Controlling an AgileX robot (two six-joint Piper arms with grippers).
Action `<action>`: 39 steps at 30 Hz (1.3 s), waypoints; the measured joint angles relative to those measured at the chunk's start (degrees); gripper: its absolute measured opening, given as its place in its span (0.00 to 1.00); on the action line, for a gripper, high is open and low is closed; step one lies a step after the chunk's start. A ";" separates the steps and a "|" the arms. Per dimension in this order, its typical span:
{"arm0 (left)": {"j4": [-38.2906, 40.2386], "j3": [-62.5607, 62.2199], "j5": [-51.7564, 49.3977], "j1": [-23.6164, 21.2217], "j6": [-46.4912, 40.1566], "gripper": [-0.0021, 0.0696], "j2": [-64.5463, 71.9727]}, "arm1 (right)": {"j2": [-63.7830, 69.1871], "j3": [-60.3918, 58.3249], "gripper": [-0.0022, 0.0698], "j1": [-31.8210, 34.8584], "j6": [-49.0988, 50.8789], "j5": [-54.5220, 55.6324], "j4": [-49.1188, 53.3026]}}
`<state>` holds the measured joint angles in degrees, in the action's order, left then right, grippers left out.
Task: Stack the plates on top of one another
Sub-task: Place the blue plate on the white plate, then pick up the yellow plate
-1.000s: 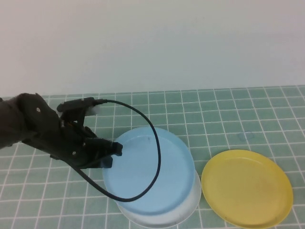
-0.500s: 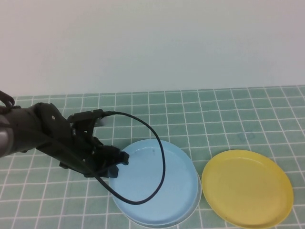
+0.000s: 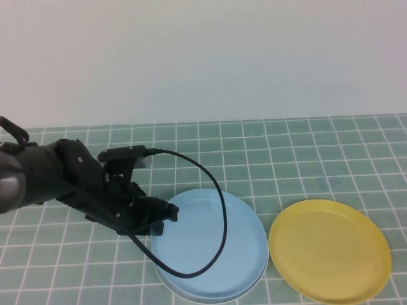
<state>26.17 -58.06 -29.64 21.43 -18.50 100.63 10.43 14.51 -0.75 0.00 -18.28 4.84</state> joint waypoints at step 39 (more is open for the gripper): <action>-14.26 0.95 -5.80 -7.05 4.00 0.03 -42.36 | 25.94 11.44 0.03 0.00 -11.53 -21.53 -19.00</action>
<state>11.91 -57.11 -35.45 14.38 -14.49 58.27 36.37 25.95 -0.75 -11.53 -39.82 -14.16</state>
